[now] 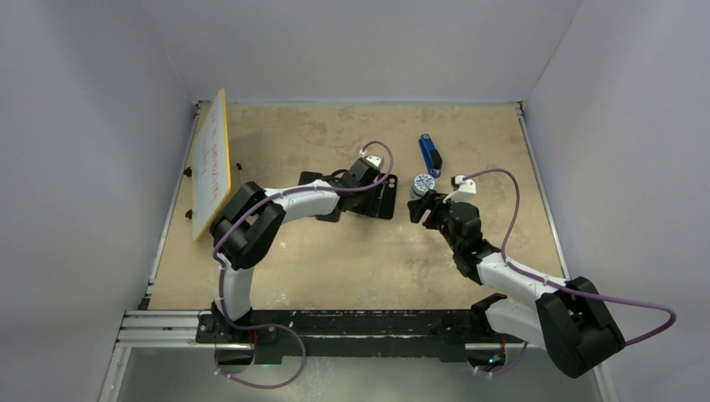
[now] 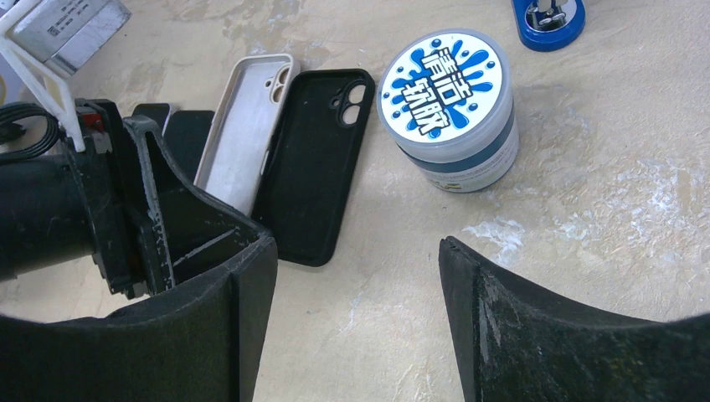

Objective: Take the phone out of the phone case
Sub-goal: Adjust the phone case at the center of the board.

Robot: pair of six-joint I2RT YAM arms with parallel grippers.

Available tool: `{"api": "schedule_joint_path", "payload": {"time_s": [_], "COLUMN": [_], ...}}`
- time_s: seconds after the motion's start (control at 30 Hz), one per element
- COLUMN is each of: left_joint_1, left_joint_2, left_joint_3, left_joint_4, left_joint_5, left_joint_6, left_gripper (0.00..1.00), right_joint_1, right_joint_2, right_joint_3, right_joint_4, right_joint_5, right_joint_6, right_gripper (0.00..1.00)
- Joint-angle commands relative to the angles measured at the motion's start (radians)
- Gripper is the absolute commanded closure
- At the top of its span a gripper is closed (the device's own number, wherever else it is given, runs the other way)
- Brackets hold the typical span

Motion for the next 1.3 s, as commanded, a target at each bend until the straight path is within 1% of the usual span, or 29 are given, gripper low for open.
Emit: {"api": "schedule_joint_path", "payload": {"time_s": [0.0,0.4,0.7,1.0,1.27], "left_joint_1": [-0.019,-0.049,-0.055,-0.055,-0.056], "left_joint_2": [-0.041,-0.116,-0.139,-0.167,-0.177], "left_joint_3": [-0.055,-0.112,-0.119,-0.101,-0.052], "left_joint_4": [-0.065,-0.074,-0.073,-0.064,-0.039], "left_joint_5": [0.028,0.038,0.02,-0.045,-0.084], "left_joint_6": [-0.039,-0.077,-0.096,-0.086,-0.069], "left_gripper": [0.46,0.46,0.43,0.29,0.29], "right_joint_1": [-0.004,-0.004,-0.004,-0.004,-0.004], "right_joint_2": [0.005,0.004,0.004,-0.012,-0.053], "right_joint_3": [0.036,0.036,0.036,0.032,0.021], "right_joint_4": [0.02,0.018,0.017,0.018,0.011], "right_joint_5": [-0.01,-0.008,-0.007,-0.005,0.017], "right_joint_6": [-0.01,-0.012,-0.013,-0.015,-0.027], "right_gripper": [0.28,0.28,0.28,0.28,0.28]}}
